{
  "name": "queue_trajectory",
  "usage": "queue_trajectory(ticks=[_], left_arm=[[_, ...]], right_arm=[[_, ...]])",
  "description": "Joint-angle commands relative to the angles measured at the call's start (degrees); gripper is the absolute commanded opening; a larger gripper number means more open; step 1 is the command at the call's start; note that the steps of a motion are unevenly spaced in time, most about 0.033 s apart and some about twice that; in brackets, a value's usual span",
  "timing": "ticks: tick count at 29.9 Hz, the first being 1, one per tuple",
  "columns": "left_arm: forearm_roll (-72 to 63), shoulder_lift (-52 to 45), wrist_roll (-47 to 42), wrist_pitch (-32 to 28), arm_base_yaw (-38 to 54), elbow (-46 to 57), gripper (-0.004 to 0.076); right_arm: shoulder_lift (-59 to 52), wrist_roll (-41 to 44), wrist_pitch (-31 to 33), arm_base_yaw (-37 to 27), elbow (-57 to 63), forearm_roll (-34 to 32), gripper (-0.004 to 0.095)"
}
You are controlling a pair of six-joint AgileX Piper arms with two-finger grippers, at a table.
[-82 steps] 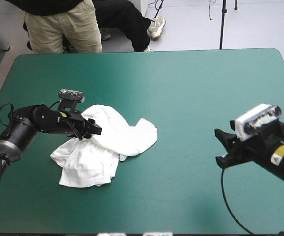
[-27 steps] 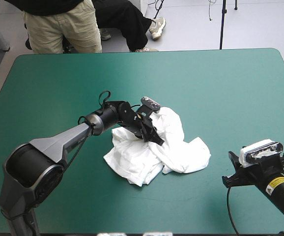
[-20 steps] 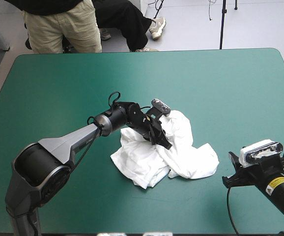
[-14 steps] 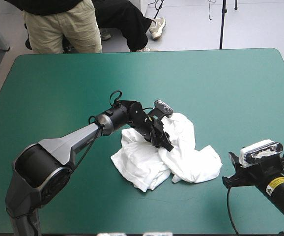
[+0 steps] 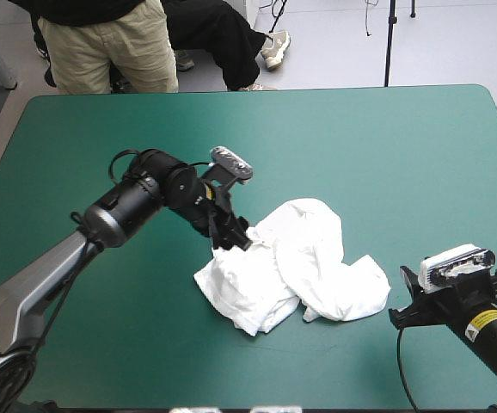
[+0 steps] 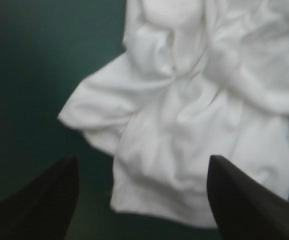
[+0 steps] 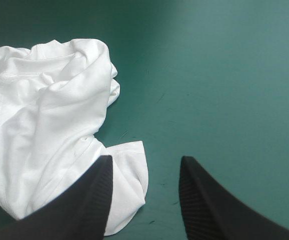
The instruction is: Fold the cloth
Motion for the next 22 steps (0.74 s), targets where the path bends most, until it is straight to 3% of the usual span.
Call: queue_trajectory(ticks=[1,6,12,22], left_arm=[[0.55,-5.61,-1.45,1.14,3.97,5.63,0.0522],[-1.15,-8.87,-0.72,-5.73,10.41,16.93,0.0522],[-7.79,-8.52,4.88,-12.84,11.26,21.43,0.0522],[-11.4,-1.48,9.88,-12.64,11.26,21.53,0.0515]], right_arm=[[0.13,-0.05,-3.76,-0.32,-2.1,-0.82,0.0402],[0.13,-0.05,-4.14,-0.32,-2.1,-0.7,0.0402],[0.13,-0.05,-4.24,-0.32,-2.1,-0.7,0.04],[0.13,-0.05,-4.72,-0.32,-2.1,-0.7,0.04]])
